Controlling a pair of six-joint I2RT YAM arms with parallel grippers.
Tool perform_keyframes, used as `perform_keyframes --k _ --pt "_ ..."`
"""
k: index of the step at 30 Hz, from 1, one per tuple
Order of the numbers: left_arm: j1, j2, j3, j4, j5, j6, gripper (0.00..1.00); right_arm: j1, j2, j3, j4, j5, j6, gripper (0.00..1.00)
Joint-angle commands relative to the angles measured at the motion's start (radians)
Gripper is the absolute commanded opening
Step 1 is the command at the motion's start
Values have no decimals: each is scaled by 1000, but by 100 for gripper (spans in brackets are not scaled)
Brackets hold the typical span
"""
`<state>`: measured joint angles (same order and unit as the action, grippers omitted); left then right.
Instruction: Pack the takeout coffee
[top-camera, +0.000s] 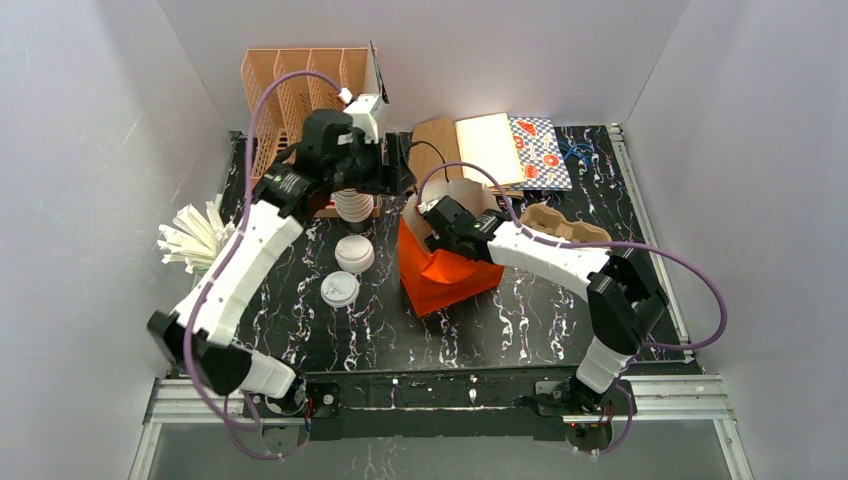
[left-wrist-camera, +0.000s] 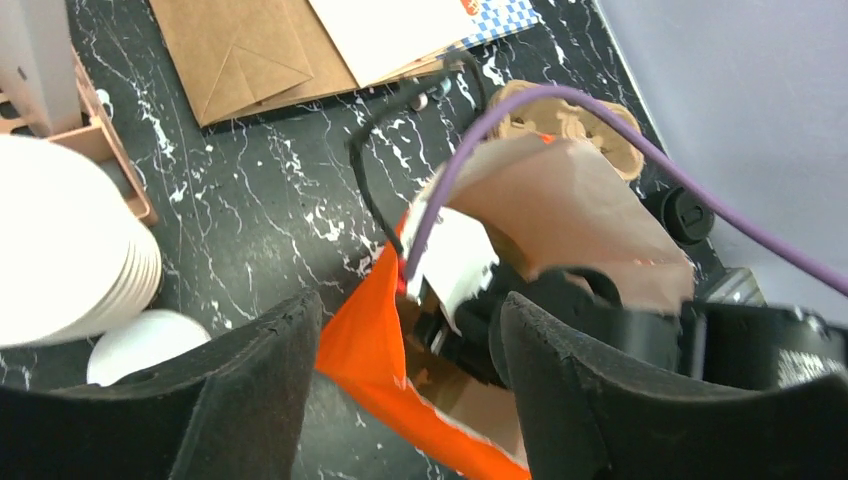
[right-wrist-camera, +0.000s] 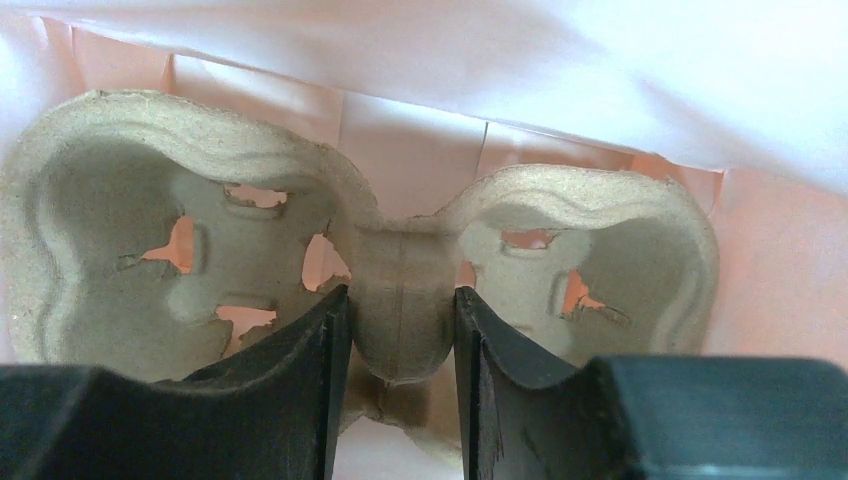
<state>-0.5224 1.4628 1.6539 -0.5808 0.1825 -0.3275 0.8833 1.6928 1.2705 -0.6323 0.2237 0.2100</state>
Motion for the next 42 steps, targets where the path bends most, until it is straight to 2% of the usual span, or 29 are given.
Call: perform_keyframes --k 1,9,14,19,23,28,34,39,42 --pt "3 -180 -68 -55 -7 -52 65 3 -25 51 -57 -30 17 33" --pt "-25 -334 -313 6 41 -228 67 3 -9 113 -99 -29 47 33" --pt "-109 -368 -425 61 -7 -322 68 3 -7 139 -123 -19 77 33" --pt "-202 -357 -451 78 -112 -379 70 3 -14 144 -131 -1 94 33" --pt "-210 -355 -463 83 -161 -406 70 3 -22 142 -133 5 100 32" --pt "-212 -348 -463 81 -167 -418 61 3 -24 135 -137 24 104 32" --pt "-211 -371 -474 70 -238 -488 66 2 -30 127 -138 43 113 32" --pt "-214 -318 -460 19 -219 -495 60 3 -34 125 -133 33 116 32" --pt "-216 -307 -461 13 -188 -487 49 2 -35 120 -126 32 115 32"
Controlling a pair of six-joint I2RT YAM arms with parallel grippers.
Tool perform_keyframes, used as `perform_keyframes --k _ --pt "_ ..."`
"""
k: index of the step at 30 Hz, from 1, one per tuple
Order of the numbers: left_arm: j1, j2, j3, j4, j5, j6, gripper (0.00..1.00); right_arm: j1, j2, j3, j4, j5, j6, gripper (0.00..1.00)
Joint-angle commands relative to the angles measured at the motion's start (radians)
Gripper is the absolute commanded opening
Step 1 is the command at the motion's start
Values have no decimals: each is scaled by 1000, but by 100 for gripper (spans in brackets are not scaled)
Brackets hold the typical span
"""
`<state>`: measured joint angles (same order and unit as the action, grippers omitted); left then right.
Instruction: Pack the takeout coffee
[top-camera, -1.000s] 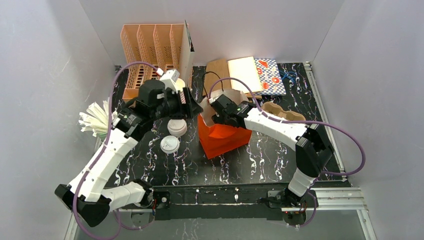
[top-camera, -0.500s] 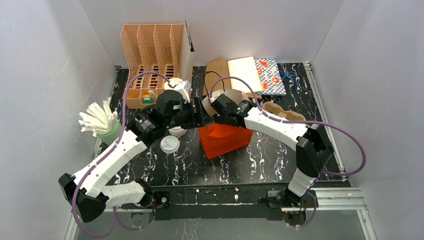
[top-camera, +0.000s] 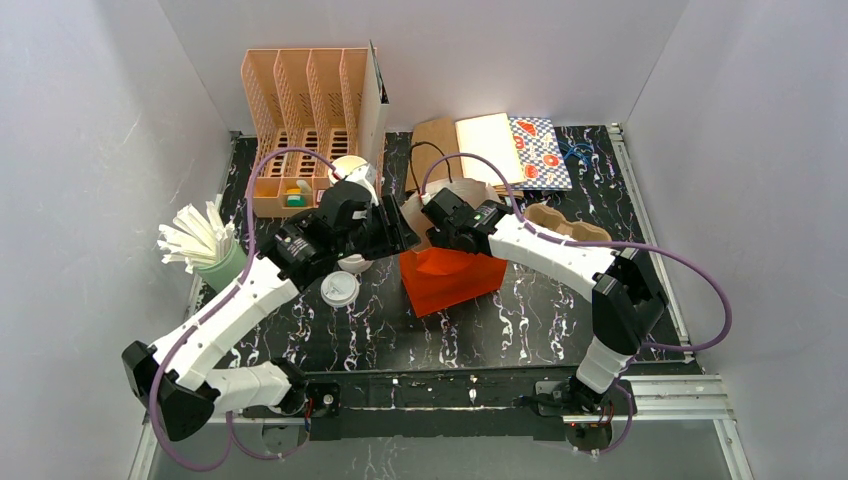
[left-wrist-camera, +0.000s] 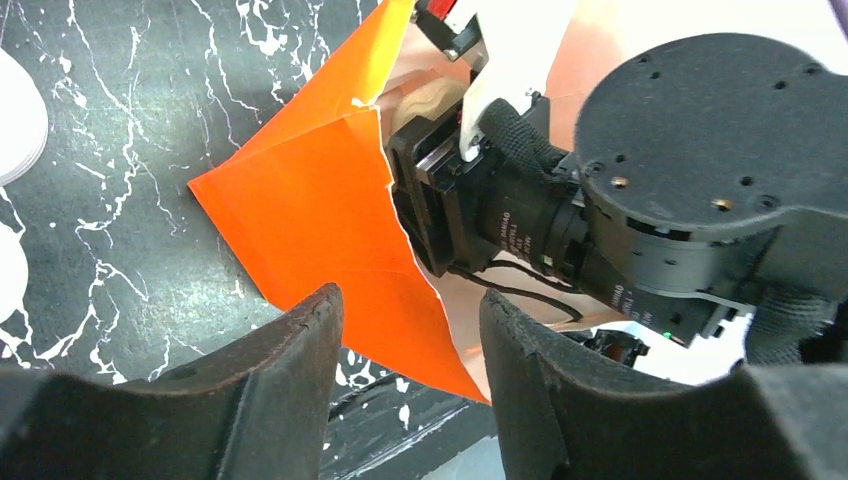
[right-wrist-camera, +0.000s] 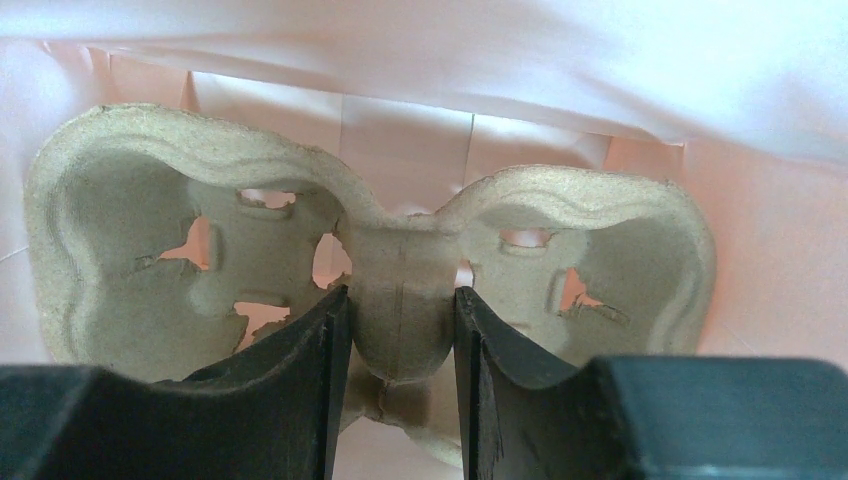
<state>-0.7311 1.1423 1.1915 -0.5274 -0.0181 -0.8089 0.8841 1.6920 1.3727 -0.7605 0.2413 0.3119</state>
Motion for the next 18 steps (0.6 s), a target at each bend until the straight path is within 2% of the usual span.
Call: perform_keyframes --k 1,8,18 --pt "-8 17 4 -45 17 0 46 2 -32 16 3 16 13 32" --pt "-9 61 45 -93 164 74 23 1 -20 21 -10 31 24 33" --pt "-12 41 57 -115 222 101 20 -6 33 49 -55 40 69 33"
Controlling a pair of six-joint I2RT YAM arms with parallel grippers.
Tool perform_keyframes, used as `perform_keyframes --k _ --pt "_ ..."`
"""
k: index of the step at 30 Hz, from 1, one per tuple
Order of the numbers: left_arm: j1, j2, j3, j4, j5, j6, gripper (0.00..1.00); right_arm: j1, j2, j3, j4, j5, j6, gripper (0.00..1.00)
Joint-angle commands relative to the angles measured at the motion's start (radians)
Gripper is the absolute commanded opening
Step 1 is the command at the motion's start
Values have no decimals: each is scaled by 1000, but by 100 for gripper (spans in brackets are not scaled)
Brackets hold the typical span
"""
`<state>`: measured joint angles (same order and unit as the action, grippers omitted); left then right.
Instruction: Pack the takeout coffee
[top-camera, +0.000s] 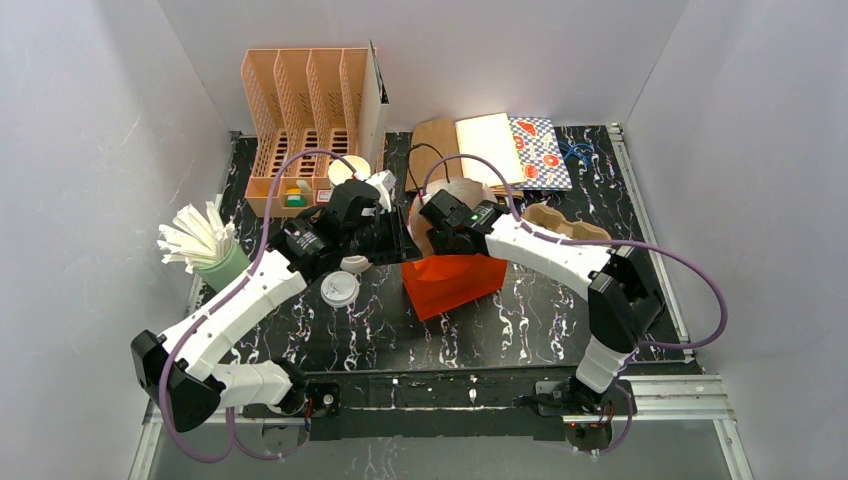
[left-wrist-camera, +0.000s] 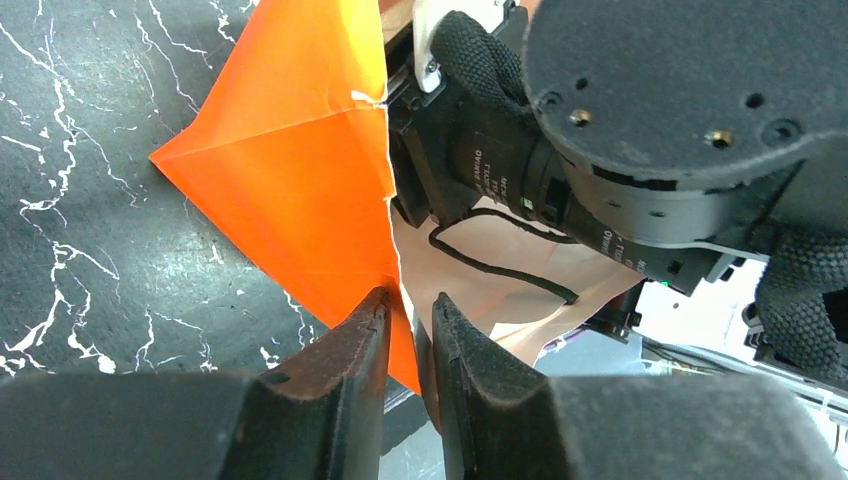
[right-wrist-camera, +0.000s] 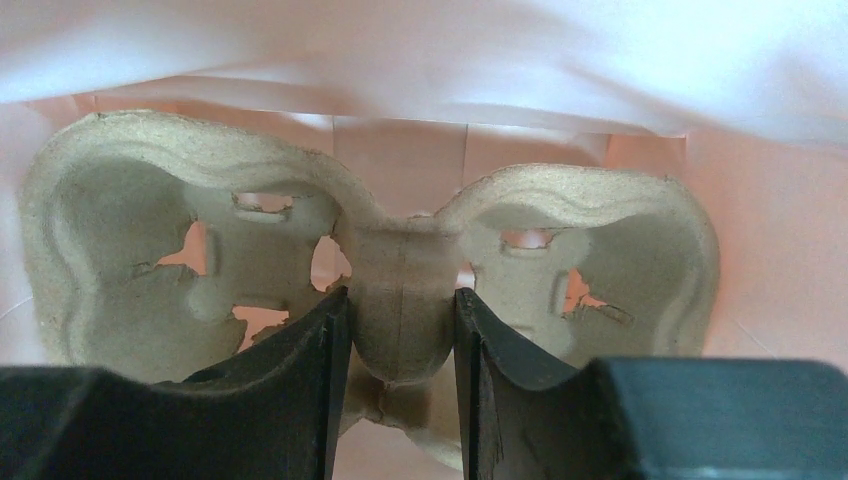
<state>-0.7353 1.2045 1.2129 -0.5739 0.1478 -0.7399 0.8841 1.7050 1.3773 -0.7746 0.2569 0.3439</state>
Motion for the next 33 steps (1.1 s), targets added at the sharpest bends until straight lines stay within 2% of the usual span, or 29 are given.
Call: perform_keyframes --k 1,4,8,33 --pt "-8 -24 39 -76 52 36 18 -7 23 48 -45 28 40 33" --pt "-9 -29 53 -108 19 48 10 -6 25 50 -55 41 47 32" --pt "-8 -35 68 -122 -2 60 5 -6 22 26 -44 50 39 32" --pt "-12 -26 78 -106 -60 70 7 5 54 -150 40 17 92 32"
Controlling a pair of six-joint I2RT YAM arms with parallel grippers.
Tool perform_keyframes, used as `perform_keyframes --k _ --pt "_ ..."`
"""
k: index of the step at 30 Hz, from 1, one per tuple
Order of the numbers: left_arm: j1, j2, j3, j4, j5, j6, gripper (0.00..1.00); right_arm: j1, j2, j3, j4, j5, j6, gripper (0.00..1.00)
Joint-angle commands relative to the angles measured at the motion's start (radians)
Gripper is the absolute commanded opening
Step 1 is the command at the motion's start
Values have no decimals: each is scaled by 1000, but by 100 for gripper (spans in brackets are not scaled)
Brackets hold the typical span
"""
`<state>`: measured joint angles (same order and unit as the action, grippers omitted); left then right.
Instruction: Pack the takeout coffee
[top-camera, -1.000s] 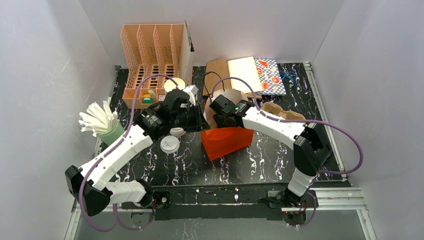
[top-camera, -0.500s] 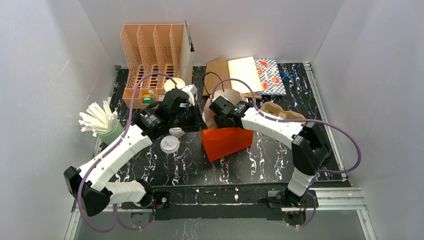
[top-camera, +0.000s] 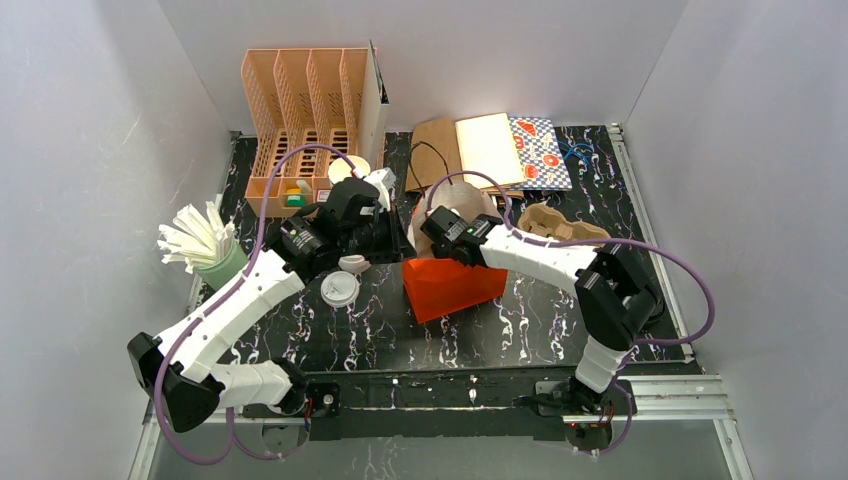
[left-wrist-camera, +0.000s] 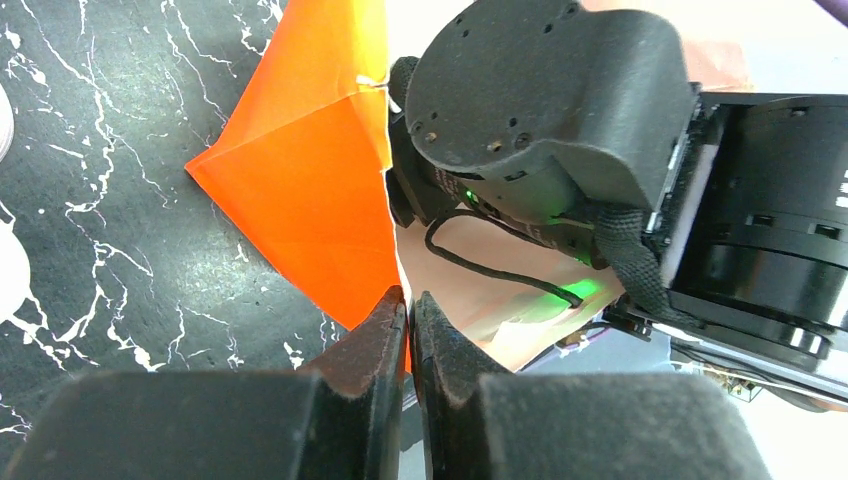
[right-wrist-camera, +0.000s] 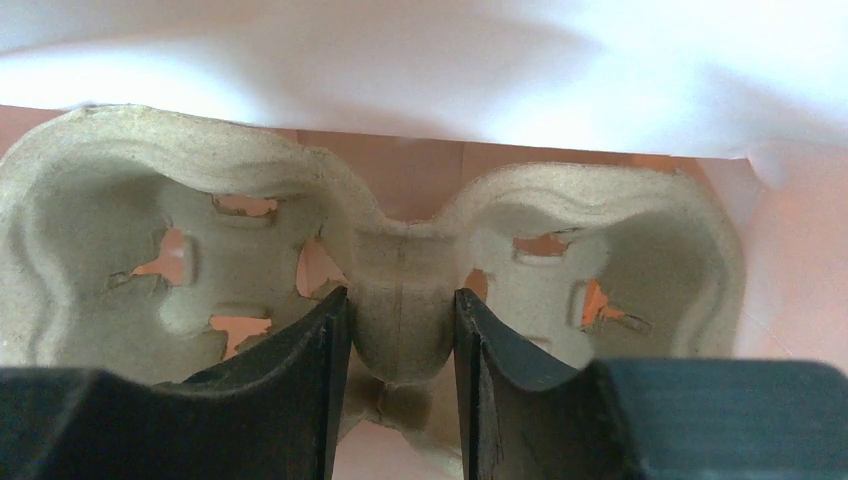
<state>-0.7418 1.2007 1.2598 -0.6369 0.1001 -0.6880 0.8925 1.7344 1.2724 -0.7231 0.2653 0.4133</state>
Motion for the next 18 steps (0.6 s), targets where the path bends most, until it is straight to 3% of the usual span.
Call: perform_keyframes --k 1,12,18 --pt "-6 -23 29 -40 -13 16 8 -3 26 -53 -5 10 26 32" --pt "-18 -22 32 -26 -6 2 9 -2 23 -142 117 64 38 31" --pt "-18 -27 58 -16 19 -5 10 -1 16 -126 106 62 24 39"
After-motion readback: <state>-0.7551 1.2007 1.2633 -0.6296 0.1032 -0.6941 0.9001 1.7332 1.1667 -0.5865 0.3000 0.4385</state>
